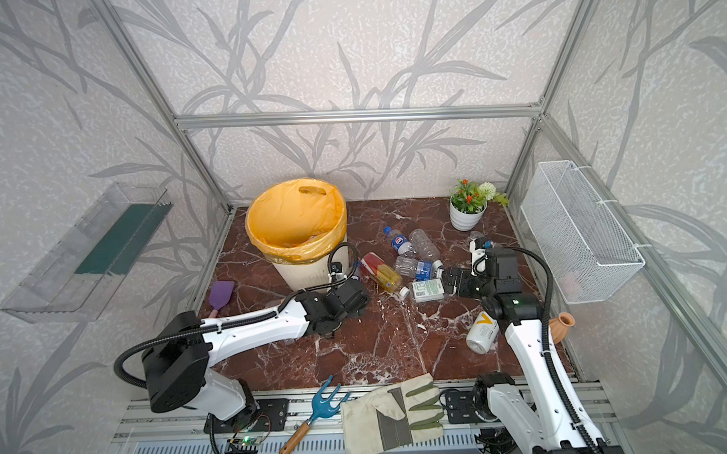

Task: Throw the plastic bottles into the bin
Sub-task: 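Move the left gripper down to the blue-labelled water bottle beside the bin, then close the left gripper on the blue-labelled water bottle and lift it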

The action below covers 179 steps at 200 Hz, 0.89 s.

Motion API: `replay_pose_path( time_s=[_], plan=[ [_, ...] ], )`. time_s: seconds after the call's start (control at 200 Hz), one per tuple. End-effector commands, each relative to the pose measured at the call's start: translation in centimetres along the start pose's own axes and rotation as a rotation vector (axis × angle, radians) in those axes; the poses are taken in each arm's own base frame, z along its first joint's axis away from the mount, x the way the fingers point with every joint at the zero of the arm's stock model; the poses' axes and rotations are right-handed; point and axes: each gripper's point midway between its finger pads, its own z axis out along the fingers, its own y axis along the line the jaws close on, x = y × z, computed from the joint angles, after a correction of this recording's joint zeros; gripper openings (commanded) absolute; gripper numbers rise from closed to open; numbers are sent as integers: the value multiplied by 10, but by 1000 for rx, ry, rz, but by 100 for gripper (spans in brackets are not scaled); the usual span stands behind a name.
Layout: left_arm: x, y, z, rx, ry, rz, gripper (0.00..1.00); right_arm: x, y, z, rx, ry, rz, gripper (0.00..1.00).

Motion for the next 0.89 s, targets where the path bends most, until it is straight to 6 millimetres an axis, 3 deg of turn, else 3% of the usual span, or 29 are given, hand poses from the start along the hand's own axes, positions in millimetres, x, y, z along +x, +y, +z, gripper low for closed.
replay_pose_path(
  time_s=[0.0,0.4,0.765,0.89],
  plan=[
    [-10,-1,11,-45,-94,-22,96,2,0,2,-17,0,-8,99],
    [1,-12,68,-86,-32,-52,96,3,1,0,-24,-2,-16,99],
    [0,-23,78,-85,-24,0,86,4,0,2,-25,1,-11,99],
    [2,-23,79,-92,-13,3,73,4,0,2,-24,-2,-14,99]
  ],
)
